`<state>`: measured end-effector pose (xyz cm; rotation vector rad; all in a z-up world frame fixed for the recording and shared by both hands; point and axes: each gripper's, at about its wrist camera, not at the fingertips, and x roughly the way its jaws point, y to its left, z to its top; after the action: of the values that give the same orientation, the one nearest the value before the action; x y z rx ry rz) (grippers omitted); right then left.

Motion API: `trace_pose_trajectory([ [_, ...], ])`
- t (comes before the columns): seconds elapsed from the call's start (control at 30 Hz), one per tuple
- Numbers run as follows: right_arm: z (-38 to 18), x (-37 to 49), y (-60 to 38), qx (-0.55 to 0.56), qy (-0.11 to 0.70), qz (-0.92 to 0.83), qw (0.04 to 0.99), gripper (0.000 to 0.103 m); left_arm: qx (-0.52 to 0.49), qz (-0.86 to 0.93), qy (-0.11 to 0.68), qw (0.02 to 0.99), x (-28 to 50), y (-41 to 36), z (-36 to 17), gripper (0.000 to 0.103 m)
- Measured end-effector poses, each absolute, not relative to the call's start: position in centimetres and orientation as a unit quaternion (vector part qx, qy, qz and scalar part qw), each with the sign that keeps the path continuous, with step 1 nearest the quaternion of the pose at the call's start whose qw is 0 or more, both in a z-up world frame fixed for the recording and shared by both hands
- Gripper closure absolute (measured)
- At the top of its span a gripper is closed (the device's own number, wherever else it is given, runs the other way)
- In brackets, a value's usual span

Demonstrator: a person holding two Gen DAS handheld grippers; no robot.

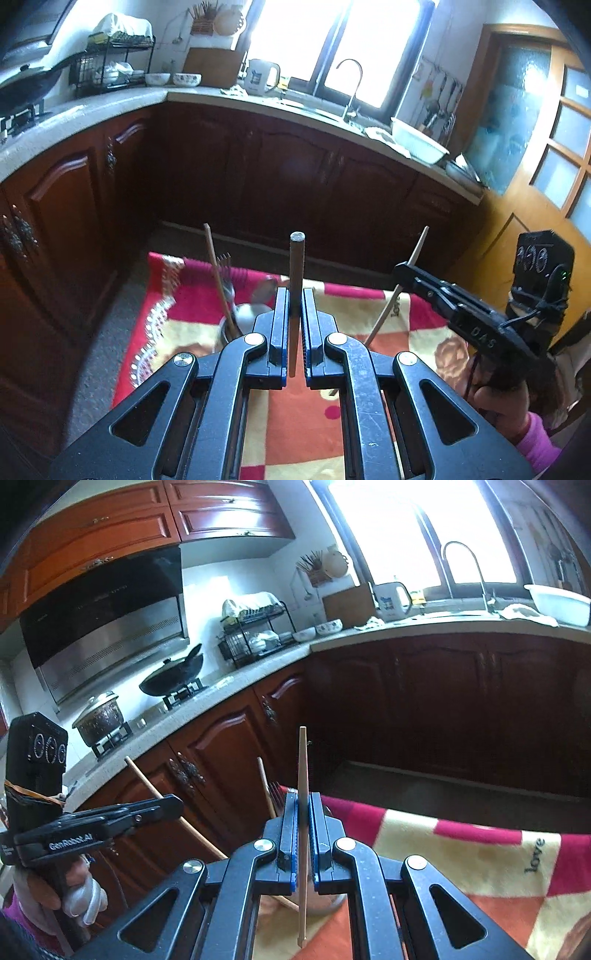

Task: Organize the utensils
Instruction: 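Lift and carry both chopsticks upright over the white jar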

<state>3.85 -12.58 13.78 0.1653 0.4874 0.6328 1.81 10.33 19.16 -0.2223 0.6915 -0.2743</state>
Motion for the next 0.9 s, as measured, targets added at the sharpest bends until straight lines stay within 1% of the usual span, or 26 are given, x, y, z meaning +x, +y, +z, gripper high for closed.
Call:
trace_pose_trajectory([
  [0.2,14.7,5.5,-9.8,0.084,0.223,0.311,0.920,0.098,-0.121,-0.113,0.318,0.934,2.8,13.1,21.2,0.098],
  [0.33,14.5,6.7,-7.3,0.066,0.213,0.303,0.927,0.098,-0.124,-0.094,0.315,0.936,3.7,14.2,21.2,0.098],
  [0.63,12.5,8.3,-3.7,0.026,0.195,0.285,0.938,0.098,-0.107,-0.080,0.352,0.926,6.1,13.5,17.4,0.098],
  [0.9,9.5,9.7,-3.3,0.013,0.229,0.284,0.931,0.098,-0.092,-0.074,0.375,0.920,7.4,12.2,14.2,0.098],
])
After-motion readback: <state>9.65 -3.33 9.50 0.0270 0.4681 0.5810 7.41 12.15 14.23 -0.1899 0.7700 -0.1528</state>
